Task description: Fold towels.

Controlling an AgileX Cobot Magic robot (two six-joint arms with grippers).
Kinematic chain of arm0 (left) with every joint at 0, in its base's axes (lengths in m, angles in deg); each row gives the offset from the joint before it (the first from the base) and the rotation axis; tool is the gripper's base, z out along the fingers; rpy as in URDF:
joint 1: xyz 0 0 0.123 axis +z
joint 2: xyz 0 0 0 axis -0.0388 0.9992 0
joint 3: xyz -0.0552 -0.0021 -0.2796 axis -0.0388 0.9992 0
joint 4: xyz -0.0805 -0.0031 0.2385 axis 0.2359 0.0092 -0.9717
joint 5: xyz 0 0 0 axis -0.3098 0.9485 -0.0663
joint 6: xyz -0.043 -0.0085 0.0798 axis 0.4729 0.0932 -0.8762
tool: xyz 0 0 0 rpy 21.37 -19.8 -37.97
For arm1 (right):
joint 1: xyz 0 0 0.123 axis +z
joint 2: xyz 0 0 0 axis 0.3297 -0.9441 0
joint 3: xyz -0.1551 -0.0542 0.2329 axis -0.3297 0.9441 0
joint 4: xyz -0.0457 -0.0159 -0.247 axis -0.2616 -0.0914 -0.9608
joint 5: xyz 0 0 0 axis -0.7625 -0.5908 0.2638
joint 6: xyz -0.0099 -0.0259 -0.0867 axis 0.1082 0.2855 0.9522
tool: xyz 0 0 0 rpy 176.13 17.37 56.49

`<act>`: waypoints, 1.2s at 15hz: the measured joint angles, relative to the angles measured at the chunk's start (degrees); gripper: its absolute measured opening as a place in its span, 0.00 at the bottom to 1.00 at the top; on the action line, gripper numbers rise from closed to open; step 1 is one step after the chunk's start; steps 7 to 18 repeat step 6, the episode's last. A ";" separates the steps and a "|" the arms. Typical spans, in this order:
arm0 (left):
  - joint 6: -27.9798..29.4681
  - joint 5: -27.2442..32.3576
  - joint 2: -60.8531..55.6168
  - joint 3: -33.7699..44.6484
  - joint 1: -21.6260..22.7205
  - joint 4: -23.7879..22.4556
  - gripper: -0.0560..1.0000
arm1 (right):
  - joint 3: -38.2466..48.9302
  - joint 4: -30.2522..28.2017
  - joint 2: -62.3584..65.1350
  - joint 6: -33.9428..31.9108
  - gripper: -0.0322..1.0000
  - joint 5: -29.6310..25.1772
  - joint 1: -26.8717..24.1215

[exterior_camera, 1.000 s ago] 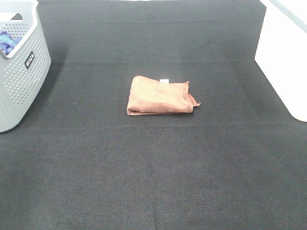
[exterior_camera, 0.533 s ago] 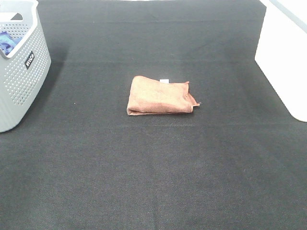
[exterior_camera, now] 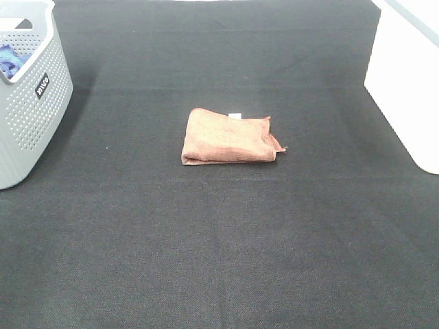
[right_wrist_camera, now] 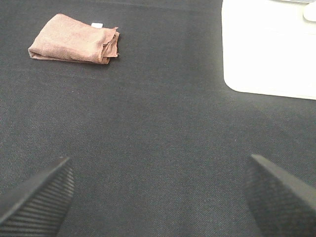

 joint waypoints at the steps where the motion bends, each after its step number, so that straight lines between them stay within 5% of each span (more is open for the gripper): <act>1: 0.00 0.00 0.00 0.00 0.00 0.00 0.75 | 0.00 0.00 0.00 0.00 0.88 0.00 0.00; 18: 0.00 0.00 0.00 0.00 0.00 0.00 0.75 | 0.00 0.00 0.00 0.00 0.88 0.00 0.00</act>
